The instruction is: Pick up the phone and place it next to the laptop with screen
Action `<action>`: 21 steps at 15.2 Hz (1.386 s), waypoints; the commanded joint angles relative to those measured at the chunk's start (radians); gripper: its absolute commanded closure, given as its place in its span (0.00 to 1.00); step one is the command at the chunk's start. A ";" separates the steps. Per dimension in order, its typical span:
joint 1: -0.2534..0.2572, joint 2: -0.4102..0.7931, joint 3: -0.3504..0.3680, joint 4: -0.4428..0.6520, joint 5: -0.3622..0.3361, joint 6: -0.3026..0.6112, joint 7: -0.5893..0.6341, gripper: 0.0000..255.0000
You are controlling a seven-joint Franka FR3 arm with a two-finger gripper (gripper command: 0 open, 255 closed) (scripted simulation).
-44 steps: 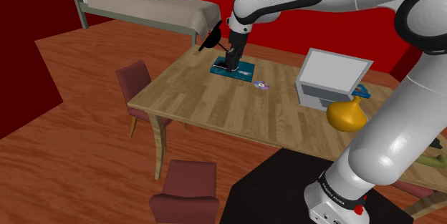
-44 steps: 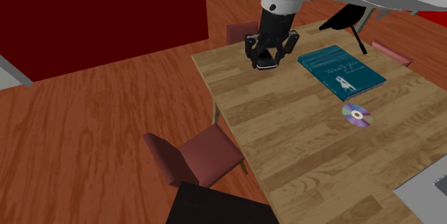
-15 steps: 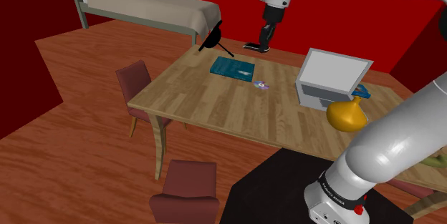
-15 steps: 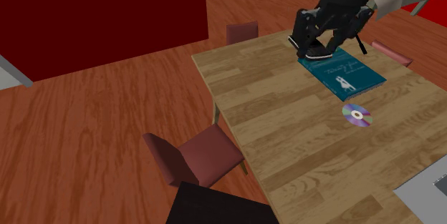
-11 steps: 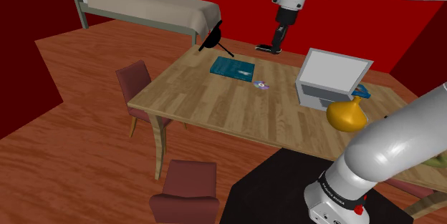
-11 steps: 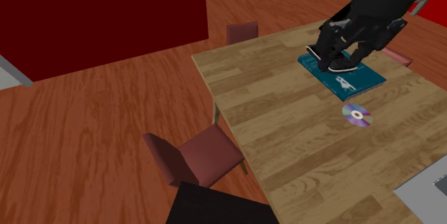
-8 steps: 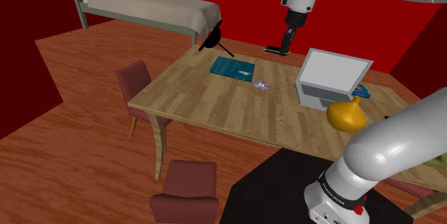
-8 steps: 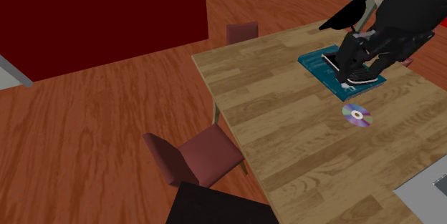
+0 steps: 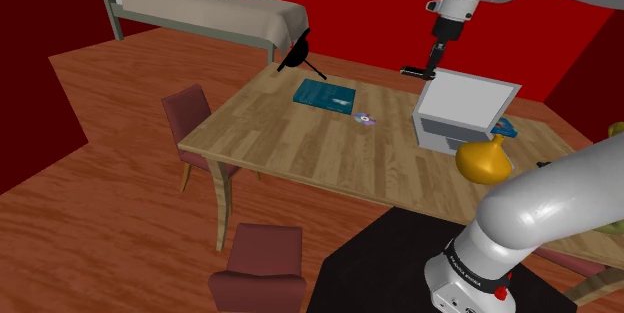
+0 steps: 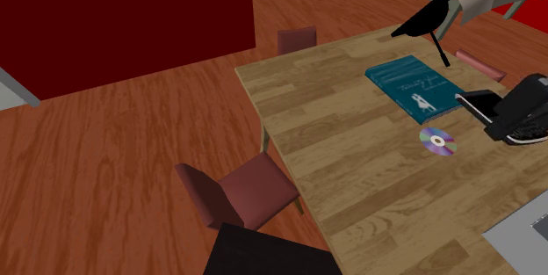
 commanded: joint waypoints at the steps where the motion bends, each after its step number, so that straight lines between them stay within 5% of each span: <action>1: -0.018 -0.004 -0.033 -0.004 -0.013 0.002 -0.048 1.00; 12: -0.104 0.034 -0.229 0.062 -0.066 -0.007 -0.319 1.00; 21: -0.110 0.035 -0.242 -0.058 -0.074 0.114 -0.317 1.00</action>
